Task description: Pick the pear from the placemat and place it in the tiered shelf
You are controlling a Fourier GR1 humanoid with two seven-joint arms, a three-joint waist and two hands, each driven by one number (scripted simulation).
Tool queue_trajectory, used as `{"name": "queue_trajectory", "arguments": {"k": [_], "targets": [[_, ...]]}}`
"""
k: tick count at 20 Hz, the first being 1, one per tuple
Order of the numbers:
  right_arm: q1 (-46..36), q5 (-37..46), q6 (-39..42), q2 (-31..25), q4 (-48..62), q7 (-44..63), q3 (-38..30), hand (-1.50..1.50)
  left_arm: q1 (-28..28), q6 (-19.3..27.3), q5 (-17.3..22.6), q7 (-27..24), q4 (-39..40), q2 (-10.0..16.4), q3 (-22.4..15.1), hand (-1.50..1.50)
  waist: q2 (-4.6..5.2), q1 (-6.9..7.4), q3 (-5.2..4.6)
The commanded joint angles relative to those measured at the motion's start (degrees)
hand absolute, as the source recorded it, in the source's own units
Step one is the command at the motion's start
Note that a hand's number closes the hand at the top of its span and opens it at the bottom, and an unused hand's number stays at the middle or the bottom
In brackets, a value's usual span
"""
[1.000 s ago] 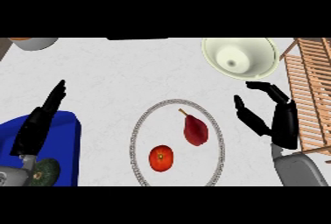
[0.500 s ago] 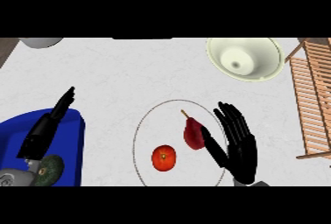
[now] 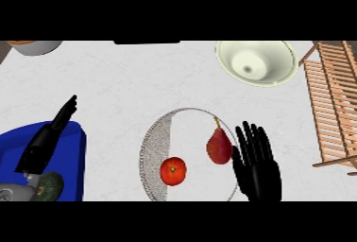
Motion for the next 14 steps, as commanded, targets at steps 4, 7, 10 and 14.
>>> {"name": "queue_trajectory", "arguments": {"k": [4, 7, 10, 14], "targets": [[-0.4, 19.2, 18.9, 2.4, -6.7, 22.1, 4.9, -1.5, -1.4, -1.4, 0.4, 0.5, 0.0, 0.5, 0.4, 0.0, 0.21, 0.98, 0.24], [-1.2, 22.9, 29.3, 2.4, -9.3, 33.6, 9.6, -1.5, -1.9, -1.0, 0.0, 0.7, 0.2, -0.6, -0.1, 0.0, 0.37, 1.54, 0.42], [-3.3, 26.4, 37.7, 2.4, -9.9, 46.0, 17.8, -1.5, -1.9, -1.2, -0.4, -0.9, 1.5, -1.0, 0.0, 0.0, 0.54, 2.48, 0.52], [-13.6, 23.6, 46.3, 2.4, -5.9, 61.4, 25.0, -1.5, -3.3, -2.4, -1.4, -1.7, 2.8, -2.0, -0.7, 0.0, 0.84, 3.47, 0.71]]}}
